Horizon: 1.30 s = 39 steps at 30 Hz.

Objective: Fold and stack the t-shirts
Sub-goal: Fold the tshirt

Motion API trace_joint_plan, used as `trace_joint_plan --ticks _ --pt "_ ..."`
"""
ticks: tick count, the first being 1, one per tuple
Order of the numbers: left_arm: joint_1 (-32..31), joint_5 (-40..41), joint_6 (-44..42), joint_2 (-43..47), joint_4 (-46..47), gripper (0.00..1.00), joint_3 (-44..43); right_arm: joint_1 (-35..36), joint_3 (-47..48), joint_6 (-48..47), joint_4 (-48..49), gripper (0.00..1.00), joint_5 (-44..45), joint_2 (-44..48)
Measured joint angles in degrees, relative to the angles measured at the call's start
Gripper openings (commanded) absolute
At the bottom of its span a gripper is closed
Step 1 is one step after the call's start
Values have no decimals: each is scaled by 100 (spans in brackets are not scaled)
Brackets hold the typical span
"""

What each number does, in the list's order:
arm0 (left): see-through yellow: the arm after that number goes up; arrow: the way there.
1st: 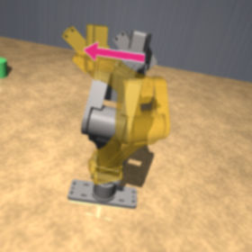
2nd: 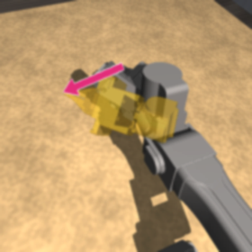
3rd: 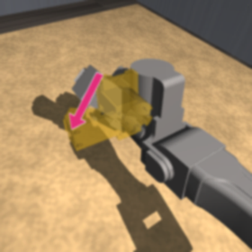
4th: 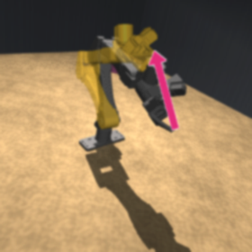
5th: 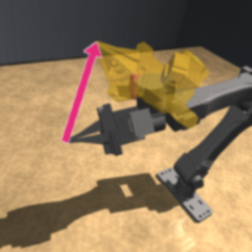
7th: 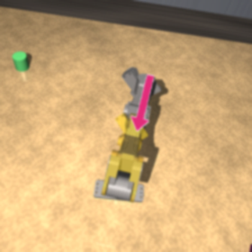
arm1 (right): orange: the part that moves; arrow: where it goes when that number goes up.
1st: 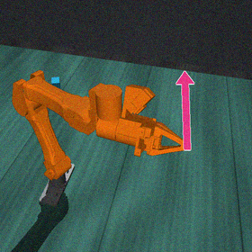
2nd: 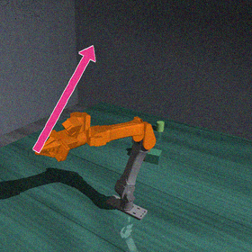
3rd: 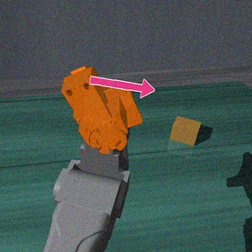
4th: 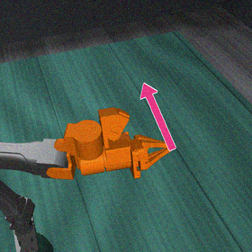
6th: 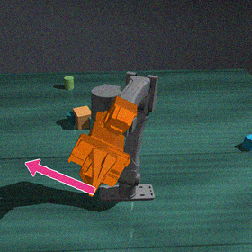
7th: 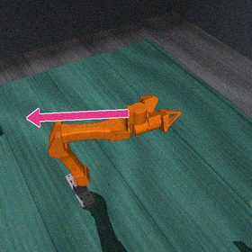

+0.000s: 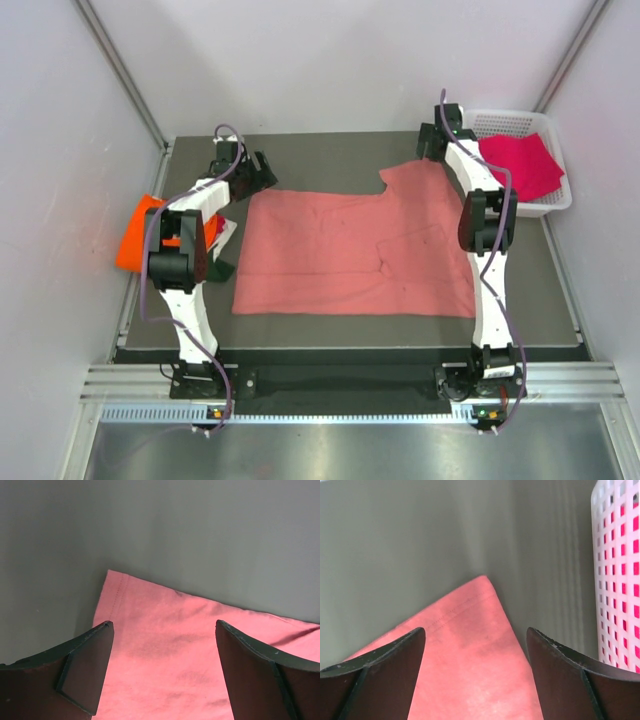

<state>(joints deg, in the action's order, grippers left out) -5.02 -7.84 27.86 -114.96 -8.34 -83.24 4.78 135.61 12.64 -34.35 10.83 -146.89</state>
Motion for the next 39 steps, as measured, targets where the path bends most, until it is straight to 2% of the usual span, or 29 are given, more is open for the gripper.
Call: trace_joint_plan --ticks 13,14,16,17,20,22,23,30,39 --pt "13 208 -101 0 -273 86 0 0 293 127 -752 66 -199 -232" --pt "20 225 -103 0 -282 86 0 0 293 140 -767 58 -205 -245" --pt "37 254 -103 0 -291 86 0 0 293 144 -772 50 -201 -256" --pt "48 273 -105 0 -291 86 0 0 293 146 -772 42 -203 -256" --pt "98 308 -120 0 -302 81 0 0 291 157 -772 30 -205 -256" --pt "136 337 -146 0 -337 80 -4 0 291 160 -772 26 -210 -256" --pt "160 354 -168 -2 -378 79 -24 2 289 146 -769 19 -212 -256" --pt "205 428 -278 -404 -682 71 -697 44 144 61 -636 11 -177 -210" --pt "201 398 -308 -931 -1005 67 -960 63 -26 -31 -470 13 -144 -136"
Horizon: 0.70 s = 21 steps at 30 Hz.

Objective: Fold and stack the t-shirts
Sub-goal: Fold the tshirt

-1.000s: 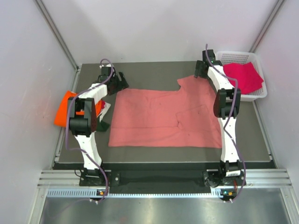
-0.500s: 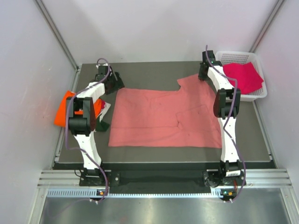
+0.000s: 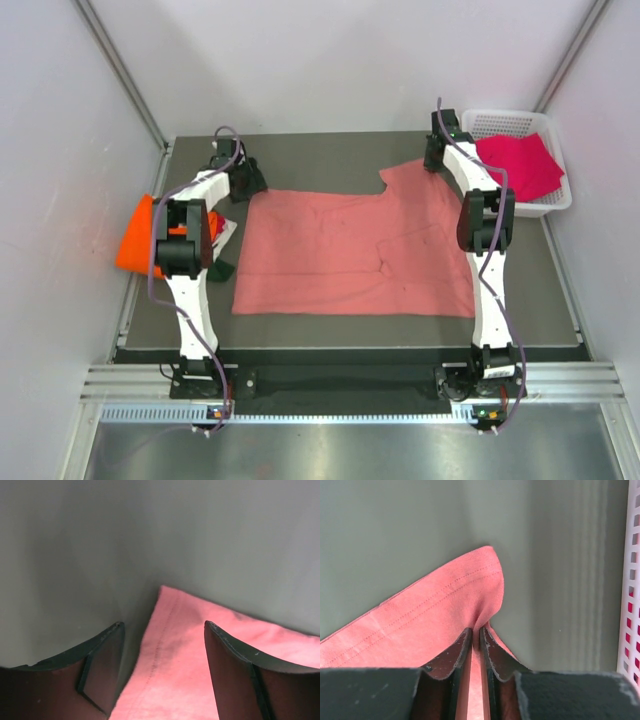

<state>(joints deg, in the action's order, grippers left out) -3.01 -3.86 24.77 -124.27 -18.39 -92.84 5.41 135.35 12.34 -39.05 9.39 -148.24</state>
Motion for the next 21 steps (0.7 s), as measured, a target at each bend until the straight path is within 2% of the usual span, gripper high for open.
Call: trace_joint_plan --ticks 2,3,5,6,8,9,21 --pt "0 -76 0 -11 -15 61 -83 0 -11 -17 7 11 -2 9" --pt "0 -133 -2 -13 -13 51 -98 2 -37 -24 24 10 -2 22" --pt "0 -232 22 -26 -17 39 -98 4 -76 -35 59 8 -4 42" --pt "0 -280 33 -42 -9 24 -94 7 -129 -37 83 5 -4 74" --pt "0 -345 76 -76 22 4 -44 11 -269 -52 170 0 2 142" --pt "0 -367 85 -90 22 0 -22 11 -341 -68 197 0 7 186" --pt "13 -424 33 -33 282 0 201 22 -1016 -127 402 0 94 695"
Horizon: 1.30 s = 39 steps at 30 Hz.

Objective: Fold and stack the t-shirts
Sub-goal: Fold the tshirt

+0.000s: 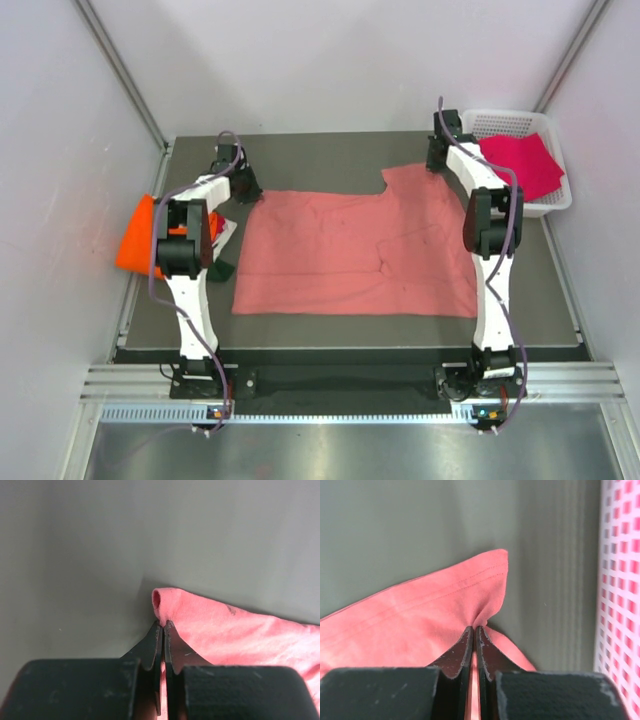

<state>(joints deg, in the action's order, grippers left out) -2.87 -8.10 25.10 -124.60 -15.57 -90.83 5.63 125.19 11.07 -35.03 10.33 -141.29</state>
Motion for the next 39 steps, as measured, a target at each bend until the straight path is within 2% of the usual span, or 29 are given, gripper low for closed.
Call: trace_joint_plan --ticks 19,29,39 --pt "0 22 -125 1060 1165 0 1209 42 -988 -11 481 0 -87 1325" --pt "0 151 -173 1279 1364 0 1377 44 -1545 2 614 0 -98 1508" --pt "0 151 -170 1460 1574 0 1709 44 -2092 11 702 0 -129 2144"
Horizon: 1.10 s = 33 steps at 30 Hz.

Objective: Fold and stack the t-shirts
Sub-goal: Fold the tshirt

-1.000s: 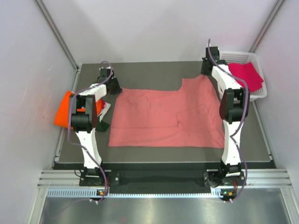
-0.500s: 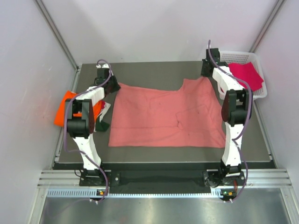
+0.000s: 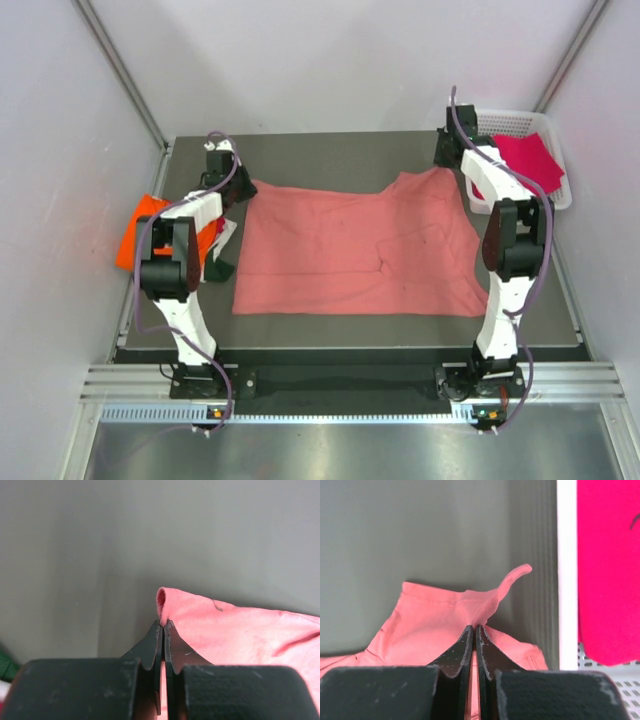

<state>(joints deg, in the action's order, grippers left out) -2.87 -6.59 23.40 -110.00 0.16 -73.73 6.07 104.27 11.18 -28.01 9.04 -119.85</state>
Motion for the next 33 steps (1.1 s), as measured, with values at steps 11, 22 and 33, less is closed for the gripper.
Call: trace_joint_plan --ticks 11,22,33 --pt "0 20 2 407 144 0 424 -2 -553 52 160 0 -39 463" --pt "0 -7 2 986 649 0 1071 -31 -1381 107 212 0 -70 1167" --pt "0 -70 -4 1377 1034 0 1692 -55 -2133 214 365 0 -122 1991"
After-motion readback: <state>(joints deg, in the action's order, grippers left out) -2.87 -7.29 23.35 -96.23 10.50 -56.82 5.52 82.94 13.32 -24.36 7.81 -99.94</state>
